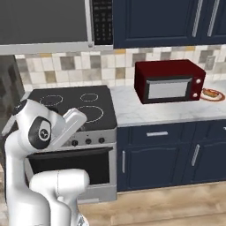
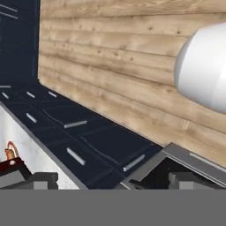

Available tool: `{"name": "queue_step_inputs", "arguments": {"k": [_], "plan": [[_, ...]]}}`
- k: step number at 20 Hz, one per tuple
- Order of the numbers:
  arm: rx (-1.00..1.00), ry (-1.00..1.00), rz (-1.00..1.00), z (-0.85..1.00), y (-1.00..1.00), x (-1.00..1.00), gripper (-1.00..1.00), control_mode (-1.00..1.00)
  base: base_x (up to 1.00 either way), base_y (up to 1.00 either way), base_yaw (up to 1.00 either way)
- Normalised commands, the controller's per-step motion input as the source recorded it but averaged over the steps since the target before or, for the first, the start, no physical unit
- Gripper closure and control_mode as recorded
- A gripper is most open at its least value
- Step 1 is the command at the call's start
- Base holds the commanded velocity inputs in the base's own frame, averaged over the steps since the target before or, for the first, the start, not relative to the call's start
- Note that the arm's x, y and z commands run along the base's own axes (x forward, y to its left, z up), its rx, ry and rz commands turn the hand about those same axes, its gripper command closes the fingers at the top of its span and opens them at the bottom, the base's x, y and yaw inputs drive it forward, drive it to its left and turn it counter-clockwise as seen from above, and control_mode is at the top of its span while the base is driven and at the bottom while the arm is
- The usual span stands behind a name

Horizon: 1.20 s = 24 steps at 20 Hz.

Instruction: Place the cold items (mushroom and broccoli) from the fridge in one tupperware on the dining counter. Place the warm items (kebab skewer and hot dog) in the stove area in another tupperware.

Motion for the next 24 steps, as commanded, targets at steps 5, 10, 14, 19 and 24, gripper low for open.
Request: {"name": "queue_step_inputs", "arguments": {"k": [5, 10, 14, 19, 24], "plan": [[0.00, 0.00, 0.00, 0.00, 0.00, 0.00, -1.00, 1.00, 0.69, 0.46, -0.08], [0.00, 0.00, 0.00, 0.00, 0.00, 0.00, -1.00, 1.00, 0.39, 0.30, -0.05], [0.00, 0.00, 0.00, 0.00, 0.00, 0.00, -1.00, 1.00, 0.00, 0.32, -0.03], [0.00, 0.00, 0.00, 0.00, 0.00, 0.00, -1.00, 1.00, 0.02, 0.72, -0.02], [0.00, 0.00, 0.00, 0.00, 0.00, 0.00, -1.00, 1.00, 0.20, 0.70, -0.09]]}}
